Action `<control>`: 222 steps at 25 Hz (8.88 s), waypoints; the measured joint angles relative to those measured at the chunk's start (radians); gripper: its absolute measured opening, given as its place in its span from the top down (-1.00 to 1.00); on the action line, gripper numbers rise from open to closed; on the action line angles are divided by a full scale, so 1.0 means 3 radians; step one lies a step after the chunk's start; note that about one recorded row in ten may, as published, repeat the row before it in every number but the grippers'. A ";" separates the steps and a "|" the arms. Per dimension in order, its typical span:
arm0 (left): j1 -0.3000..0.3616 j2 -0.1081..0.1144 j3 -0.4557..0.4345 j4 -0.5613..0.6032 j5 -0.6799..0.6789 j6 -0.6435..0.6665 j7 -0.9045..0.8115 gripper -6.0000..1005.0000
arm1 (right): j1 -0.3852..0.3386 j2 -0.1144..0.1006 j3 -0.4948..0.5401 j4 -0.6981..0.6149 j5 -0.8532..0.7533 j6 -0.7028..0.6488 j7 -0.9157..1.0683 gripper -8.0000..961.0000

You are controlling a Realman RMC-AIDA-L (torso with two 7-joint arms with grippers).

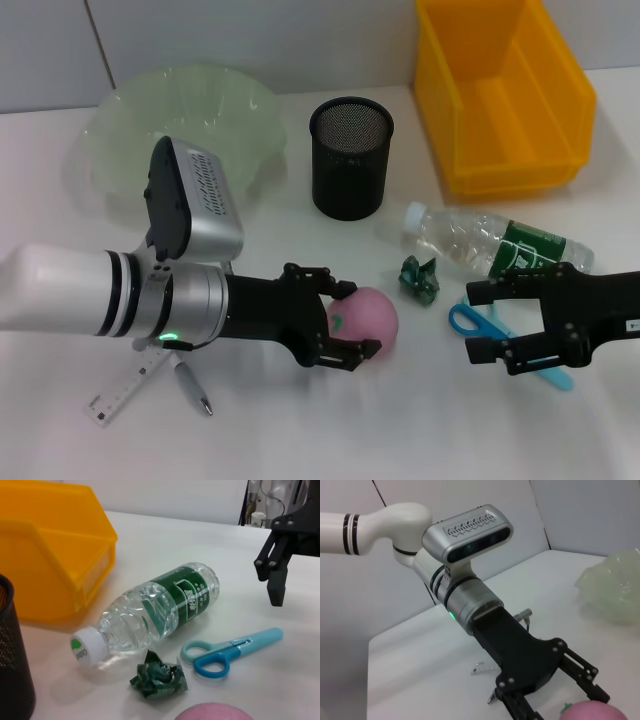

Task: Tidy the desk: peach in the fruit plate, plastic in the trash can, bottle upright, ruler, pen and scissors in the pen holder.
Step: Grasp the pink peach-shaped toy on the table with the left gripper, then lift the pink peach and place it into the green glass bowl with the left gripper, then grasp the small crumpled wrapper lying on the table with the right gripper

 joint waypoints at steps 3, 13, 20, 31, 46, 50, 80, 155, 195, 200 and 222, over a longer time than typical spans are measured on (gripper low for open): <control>0.0006 0.0000 0.0081 0.0001 -0.0096 -0.0068 -0.0003 -0.56 | 0.0003 0.0000 0.0000 0.0028 -0.0001 0.0017 0.0000 -0.71; 0.0008 0.0005 0.0104 0.0000 -0.0144 -0.0098 -0.0083 -0.27 | -0.0005 0.0000 0.0002 0.0031 -0.0003 0.0023 -0.0012 -0.71; 0.0074 0.0018 0.0032 0.0060 -0.0184 -0.0056 -0.0134 0.22 | -0.0003 0.0000 0.0006 0.0031 -0.0003 0.0024 -0.0017 -0.71; 0.0623 0.0035 -0.1770 0.0203 -0.0890 0.0590 0.0201 0.50 | -0.0018 -0.0009 0.0010 0.0031 -0.0003 0.0038 -0.0020 -0.71; 0.0085 0.0005 -0.1897 -0.0760 -0.1626 -0.0836 0.1292 0.65 | 0.0003 0.0003 -0.0004 0.0041 -0.0002 0.0070 -0.0021 -0.71; 0.0052 0.0003 -0.1850 -0.0787 -0.1637 -0.0889 0.1320 0.74 | 0.0006 0.0005 -0.0005 0.0042 -0.0001 0.0069 -0.0021 -0.71; 0.0595 0.0320 -0.1507 -0.0043 -0.0849 0.0926 -0.0079 -0.50 | 0.0050 0.0005 0.0006 0.0047 0.0003 0.0074 -0.0030 -0.70; 0.0724 0.0133 -0.1656 0.0008 0.0233 0.1344 -0.0174 -0.50 | 0.1582 0.0261 -0.2911 -0.0439 -0.1578 0.1654 0.2414 -0.69; 0.0704 0.0143 -0.1692 0.0031 0.0248 0.1345 -0.0158 -0.50 | 0.1494 0.0236 -0.2888 -0.1053 -0.1660 0.1298 0.2710 0.08; 0.0704 0.0143 -0.1692 0.0026 0.0248 0.1344 -0.0155 -0.50 | 0.1473 0.0237 -0.2901 -0.1016 -0.1721 0.1312 0.2697 -0.18; 0.0721 0.0127 -0.1697 0.0026 0.0247 0.1345 -0.0161 -0.50 | 0.1502 0.0253 -0.3143 -0.0583 -0.1721 0.1660 0.2585 -0.20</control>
